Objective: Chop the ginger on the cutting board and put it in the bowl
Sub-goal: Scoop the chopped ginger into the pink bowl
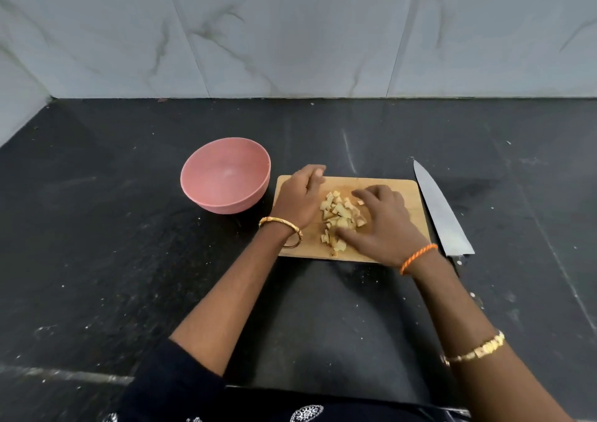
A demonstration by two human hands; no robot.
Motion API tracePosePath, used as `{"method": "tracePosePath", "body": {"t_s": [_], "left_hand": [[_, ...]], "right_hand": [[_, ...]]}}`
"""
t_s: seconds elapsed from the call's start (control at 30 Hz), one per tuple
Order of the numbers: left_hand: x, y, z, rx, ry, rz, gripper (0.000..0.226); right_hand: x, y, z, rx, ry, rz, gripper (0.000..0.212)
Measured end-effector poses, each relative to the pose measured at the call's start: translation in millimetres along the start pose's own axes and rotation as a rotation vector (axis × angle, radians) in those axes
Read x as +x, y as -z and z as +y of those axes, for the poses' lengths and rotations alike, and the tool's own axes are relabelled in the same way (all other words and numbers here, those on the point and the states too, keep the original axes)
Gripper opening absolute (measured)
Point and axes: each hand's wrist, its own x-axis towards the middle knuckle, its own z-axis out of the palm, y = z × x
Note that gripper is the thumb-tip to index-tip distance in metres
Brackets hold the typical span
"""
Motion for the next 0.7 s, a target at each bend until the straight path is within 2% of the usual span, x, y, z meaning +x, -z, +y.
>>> {"method": "tracePosePath", "body": {"t_s": [0.07, 0.17, 0.33, 0.47, 0.53, 0.63, 0.7], "left_hand": [[2.3, -7.1, 4.4, -0.136, 0.045, -0.069, 0.045], [-3.0, -21.9, 5.2, -0.252, 0.100, -0.124, 0.058], [-9.7, -30.9, 1.0, -0.277, 0.116, -0.100, 0.062], [-11.2, -27.6, 9.4, -0.311, 0.158, -0.104, 0.065], [-12.0, -24.1, 9.6, -0.296, 0.176, -0.113, 0.065], [-11.2, -10.8, 7.4, -0.224, 0.171, -0.103, 0.040], [-10.4, 5.2, 7.7, -0.041, 0.144, -0.137, 0.036]], "right_hand": [[-14.6, -16.4, -3.7, -0.132, 0.061, -0.004, 0.114], [-9.0, -36.4, 4.6, -0.159, 0.060, 0.017, 0.131], [8.0, -38.9, 12.7, -0.084, 0.015, 0.024, 0.123], [23.2, -34.2, 7.6, 0.064, 0.086, 0.066, 0.085], [26.5, -32.7, 4.2, 0.121, 0.107, 0.050, 0.075], [23.7, -19.4, 8.3, 0.140, 0.066, -0.011, 0.089], [22.3, -3.1, 19.1, 0.052, -0.028, -0.045, 0.096]]}}
